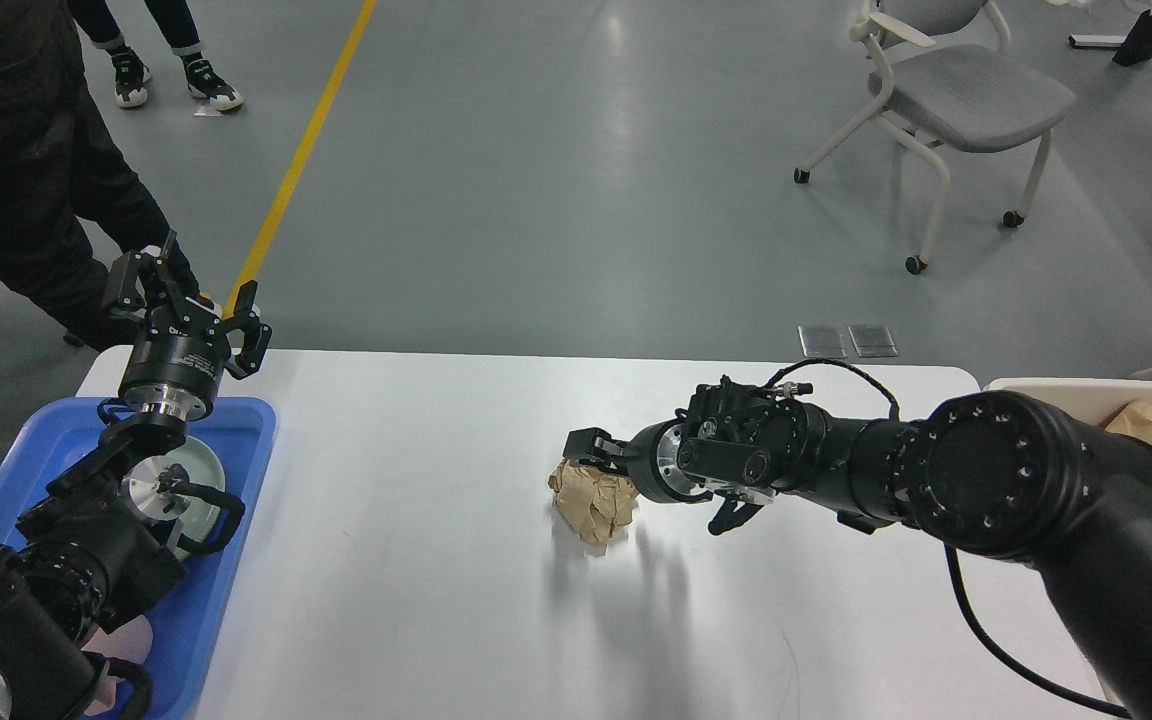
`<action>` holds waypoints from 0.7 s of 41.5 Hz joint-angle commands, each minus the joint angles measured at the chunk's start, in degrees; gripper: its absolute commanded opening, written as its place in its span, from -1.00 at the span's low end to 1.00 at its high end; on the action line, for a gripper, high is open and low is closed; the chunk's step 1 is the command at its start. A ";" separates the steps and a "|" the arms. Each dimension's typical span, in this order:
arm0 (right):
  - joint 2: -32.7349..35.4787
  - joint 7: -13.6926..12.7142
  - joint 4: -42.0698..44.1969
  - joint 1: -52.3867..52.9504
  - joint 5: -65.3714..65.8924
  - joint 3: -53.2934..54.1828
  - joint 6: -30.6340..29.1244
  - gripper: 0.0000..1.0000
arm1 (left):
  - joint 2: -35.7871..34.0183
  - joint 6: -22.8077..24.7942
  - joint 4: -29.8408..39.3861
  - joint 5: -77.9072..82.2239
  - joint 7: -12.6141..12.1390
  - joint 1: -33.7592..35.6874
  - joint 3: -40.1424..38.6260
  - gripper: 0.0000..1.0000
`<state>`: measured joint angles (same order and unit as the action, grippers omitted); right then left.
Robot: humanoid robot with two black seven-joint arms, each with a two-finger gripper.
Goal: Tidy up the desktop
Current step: 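Reach the right gripper to the crumpled paper ball and grasp it, then carry the paper ball with the right gripper and drop it in the bin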
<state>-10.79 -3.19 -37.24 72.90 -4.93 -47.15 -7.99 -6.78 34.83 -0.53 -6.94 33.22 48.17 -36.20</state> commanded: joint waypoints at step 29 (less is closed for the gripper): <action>0.33 0.47 2.70 -9.70 0.10 5.57 9.92 0.74 | 0.01 0.06 0.00 0.00 0.00 0.00 -0.01 0.94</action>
<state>-10.48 -2.81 -34.36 64.00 -4.92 -42.20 1.25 -6.79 34.85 -0.53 -6.94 33.22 48.16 -36.20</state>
